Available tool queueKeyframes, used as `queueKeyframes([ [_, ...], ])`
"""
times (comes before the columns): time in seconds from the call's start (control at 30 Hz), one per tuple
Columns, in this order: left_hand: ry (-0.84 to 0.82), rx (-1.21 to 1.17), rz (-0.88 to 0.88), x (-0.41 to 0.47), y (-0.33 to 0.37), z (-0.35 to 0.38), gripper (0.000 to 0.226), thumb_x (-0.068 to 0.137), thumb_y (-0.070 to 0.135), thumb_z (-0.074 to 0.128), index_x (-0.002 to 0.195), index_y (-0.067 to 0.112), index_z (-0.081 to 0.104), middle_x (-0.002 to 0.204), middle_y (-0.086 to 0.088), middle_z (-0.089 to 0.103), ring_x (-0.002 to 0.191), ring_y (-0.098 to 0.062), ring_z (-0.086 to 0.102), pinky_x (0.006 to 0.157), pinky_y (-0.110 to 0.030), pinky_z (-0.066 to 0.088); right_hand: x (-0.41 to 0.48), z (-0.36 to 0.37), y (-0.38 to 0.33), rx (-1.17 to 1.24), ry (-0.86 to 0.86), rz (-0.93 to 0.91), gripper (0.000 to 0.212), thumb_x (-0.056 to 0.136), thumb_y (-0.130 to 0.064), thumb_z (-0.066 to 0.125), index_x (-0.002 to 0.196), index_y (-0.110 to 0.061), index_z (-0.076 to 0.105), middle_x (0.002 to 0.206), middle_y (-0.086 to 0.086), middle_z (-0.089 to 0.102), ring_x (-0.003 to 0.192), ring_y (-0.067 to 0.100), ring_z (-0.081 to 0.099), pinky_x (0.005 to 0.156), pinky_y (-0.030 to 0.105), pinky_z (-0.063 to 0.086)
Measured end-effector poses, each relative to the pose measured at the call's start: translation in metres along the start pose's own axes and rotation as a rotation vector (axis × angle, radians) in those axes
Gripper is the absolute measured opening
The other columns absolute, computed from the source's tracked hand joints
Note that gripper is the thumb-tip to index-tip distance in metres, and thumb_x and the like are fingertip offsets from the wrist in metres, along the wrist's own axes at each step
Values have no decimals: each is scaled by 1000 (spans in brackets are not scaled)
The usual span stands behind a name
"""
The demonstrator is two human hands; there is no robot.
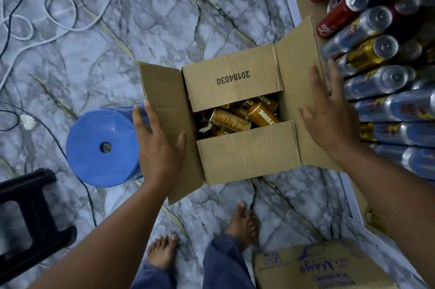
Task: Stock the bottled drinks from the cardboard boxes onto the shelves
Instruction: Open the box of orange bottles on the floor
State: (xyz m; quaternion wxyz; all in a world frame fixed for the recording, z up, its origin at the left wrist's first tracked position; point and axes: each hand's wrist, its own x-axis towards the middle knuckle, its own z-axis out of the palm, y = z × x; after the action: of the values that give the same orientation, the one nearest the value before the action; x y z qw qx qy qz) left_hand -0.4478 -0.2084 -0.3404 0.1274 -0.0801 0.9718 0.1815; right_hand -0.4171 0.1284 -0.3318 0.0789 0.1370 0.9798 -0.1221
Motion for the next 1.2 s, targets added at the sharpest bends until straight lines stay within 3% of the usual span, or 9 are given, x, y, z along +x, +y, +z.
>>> queueKeyframes([
  [0.1,-12,168,124,1,0,2,102,93,46,66,163,20,-3,171,-6,-9,157,-33,1,121,-57,21,1,4,4,-101,4,-111,85,93,-27,68,162,-23,18,168,10,18,145,39,32,101,58,45],
  [0.2,-70,274,100,8,0,4,102,94,58,58,163,23,-9,171,-14,-9,156,-33,-19,122,-62,-4,4,7,5,-159,-96,-18,85,98,-53,50,163,-26,3,168,7,21,156,35,3,122,62,12],
  [0.37,-216,143,52,22,-3,15,99,96,72,39,160,25,-20,171,-16,0,157,-32,-12,126,-56,1,11,18,10,-101,-182,104,89,94,-76,23,160,-31,-16,170,13,4,154,39,-16,124,59,-5],
  [0.47,-350,-41,56,33,-3,32,97,97,71,39,160,28,-20,172,-10,7,158,-31,5,126,-52,16,22,34,15,19,-251,201,89,93,-79,22,157,-36,-23,171,12,1,155,38,-13,125,57,-1],
  [0.63,-499,-383,-89,49,7,62,91,100,65,43,157,40,-23,166,-8,29,149,-30,35,120,-42,30,30,79,13,305,-419,237,91,92,-79,29,154,-42,-26,171,3,4,153,33,22,116,52,30],
  [0.77,-461,-533,-104,52,13,83,98,93,76,44,155,44,-26,169,5,21,153,-18,27,118,-30,23,31,110,-2,415,-342,258,94,90,-80,30,157,-40,-22,171,3,2,154,31,21,118,51,30],
  [0.9,-395,-576,-79,48,10,98,116,74,92,48,153,48,-25,170,14,14,153,-10,23,125,-40,25,27,124,-12,299,-175,277,91,92,-80,31,159,-38,-13,169,8,17,146,36,37,104,55,44],
  [1.07,-291,-488,-85,42,13,105,109,79,83,53,155,51,-19,158,9,42,135,-11,43,106,-31,34,26,128,-7,303,-136,260,85,92,-80,27,159,-44,-10,162,10,36,135,38,50,98,53,48],
  [1.2,-169,-489,-139,39,16,112,79,100,62,46,158,53,-5,161,7,39,141,-21,42,108,-31,29,27,127,-6,291,-116,248,83,91,-80,22,159,-44,-9,160,8,39,131,38,54,94,52,52],
])
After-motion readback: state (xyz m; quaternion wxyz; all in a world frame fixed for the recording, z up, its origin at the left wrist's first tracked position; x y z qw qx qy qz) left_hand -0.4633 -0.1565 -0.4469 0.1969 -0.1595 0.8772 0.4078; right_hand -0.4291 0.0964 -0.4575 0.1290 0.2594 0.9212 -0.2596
